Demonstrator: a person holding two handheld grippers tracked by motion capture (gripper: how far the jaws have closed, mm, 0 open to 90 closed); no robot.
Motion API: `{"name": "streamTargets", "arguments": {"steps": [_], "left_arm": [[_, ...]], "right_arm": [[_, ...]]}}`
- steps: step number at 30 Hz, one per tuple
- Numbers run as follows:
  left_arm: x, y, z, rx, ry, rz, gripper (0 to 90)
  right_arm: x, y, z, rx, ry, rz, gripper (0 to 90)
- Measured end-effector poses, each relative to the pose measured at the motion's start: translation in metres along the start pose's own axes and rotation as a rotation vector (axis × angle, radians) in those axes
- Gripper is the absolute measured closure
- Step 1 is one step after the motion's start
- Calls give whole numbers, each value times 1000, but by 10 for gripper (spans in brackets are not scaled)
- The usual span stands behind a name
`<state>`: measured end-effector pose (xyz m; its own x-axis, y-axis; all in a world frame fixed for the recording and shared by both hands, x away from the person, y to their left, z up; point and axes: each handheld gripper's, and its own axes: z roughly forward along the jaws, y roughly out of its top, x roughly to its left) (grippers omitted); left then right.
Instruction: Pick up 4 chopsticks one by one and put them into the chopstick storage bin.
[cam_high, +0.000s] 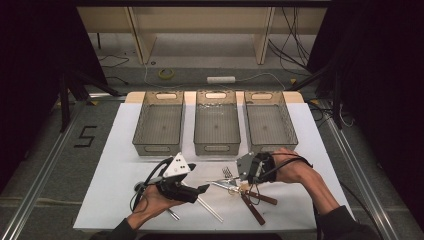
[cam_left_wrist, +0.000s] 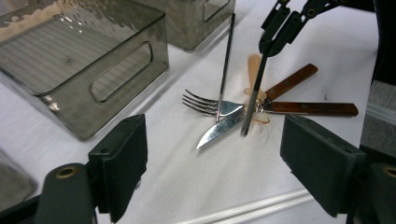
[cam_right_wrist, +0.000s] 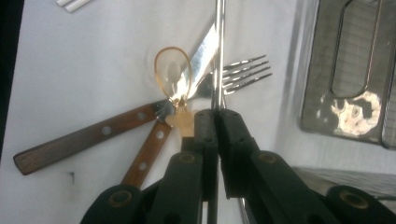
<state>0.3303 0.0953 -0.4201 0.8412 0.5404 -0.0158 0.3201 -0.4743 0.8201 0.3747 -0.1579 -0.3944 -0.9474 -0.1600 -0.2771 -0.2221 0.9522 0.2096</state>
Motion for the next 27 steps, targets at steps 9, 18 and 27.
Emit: {"name": "streamTargets", "arguments": {"steps": [9,18,27], "left_arm": [[-12,-2,6,51,-13,86,385],[-16,-3,9,79,-38,126,540],[-17,-4,10,102,-65,137,661]], "right_arm": [[3,15,4,-8,2,-35,869],[6,28,4,-8,5,-68,869],[9,36,6,0,21,-79,869]]}}
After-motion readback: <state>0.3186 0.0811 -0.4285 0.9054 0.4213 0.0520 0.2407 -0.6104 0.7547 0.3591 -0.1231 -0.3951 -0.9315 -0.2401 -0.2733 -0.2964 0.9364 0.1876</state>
